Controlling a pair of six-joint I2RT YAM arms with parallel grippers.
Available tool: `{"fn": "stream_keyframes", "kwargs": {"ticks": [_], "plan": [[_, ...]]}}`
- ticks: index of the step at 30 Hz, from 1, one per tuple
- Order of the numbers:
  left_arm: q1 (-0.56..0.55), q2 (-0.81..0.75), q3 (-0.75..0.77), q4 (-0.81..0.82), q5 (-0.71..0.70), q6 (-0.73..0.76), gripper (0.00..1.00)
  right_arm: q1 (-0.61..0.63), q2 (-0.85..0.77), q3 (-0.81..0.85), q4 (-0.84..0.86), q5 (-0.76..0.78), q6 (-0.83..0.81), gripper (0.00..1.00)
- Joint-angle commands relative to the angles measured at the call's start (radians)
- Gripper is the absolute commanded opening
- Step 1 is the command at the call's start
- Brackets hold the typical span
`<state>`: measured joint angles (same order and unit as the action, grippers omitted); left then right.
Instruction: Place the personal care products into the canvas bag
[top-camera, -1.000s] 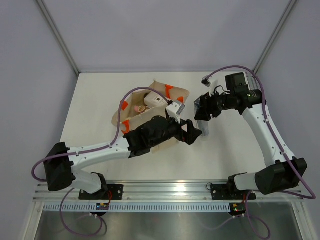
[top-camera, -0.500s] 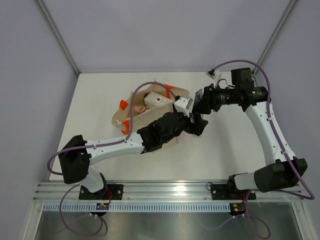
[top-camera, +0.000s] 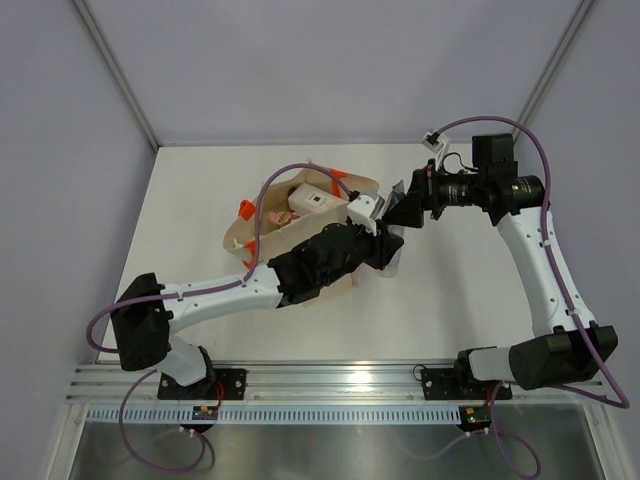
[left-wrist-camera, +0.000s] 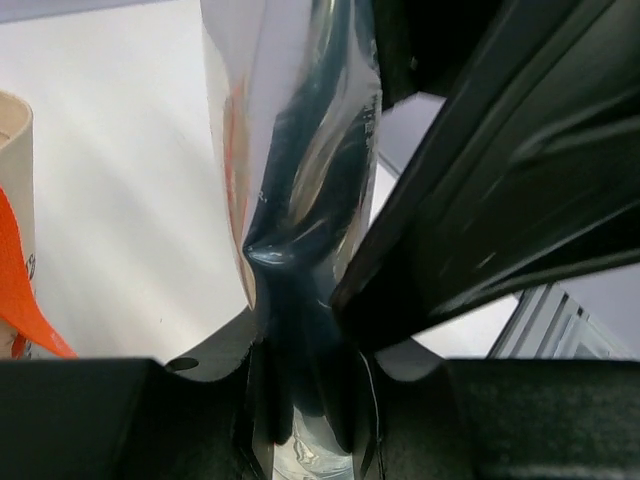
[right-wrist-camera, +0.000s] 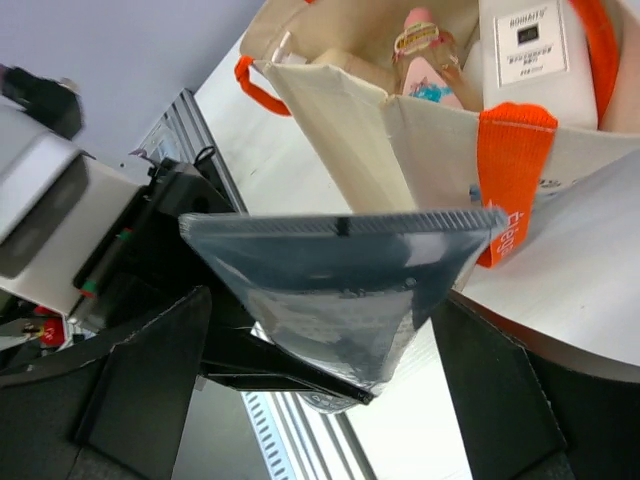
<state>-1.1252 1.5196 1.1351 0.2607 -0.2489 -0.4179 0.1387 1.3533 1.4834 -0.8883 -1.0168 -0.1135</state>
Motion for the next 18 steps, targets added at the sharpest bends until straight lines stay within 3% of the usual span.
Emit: {"fn": "stream_keyframes", "kwargs": {"ticks": [1, 7, 10, 12, 18], "plan": [[-0.001, -0.085, 0.009, 0.032, 0.043, 0.024, 0.01, -0.010, -0.075, 0.032, 0.100, -0.036, 0.003, 0.99], [0.019, -0.182, 0.011, -0.106, 0.059, 0.071, 0.01, -0.036, -0.106, 0.118, 0.120, 0.035, -0.025, 0.99], [0.056, -0.263, 0.006, -0.193, 0.056, 0.122, 0.02, -0.126, -0.146, 0.095, 0.181, -0.024, -0.015, 1.00], [0.123, -0.303, 0.008, -0.267, 0.092, 0.169, 0.04, -0.194, -0.175, 0.066, 0.219, -0.095, -0.037, 0.99], [0.416, -0.371, 0.048, -0.429, 0.326, 0.347, 0.08, -0.203, -0.255, -0.138, 0.248, -0.146, -0.132, 1.00]]}}
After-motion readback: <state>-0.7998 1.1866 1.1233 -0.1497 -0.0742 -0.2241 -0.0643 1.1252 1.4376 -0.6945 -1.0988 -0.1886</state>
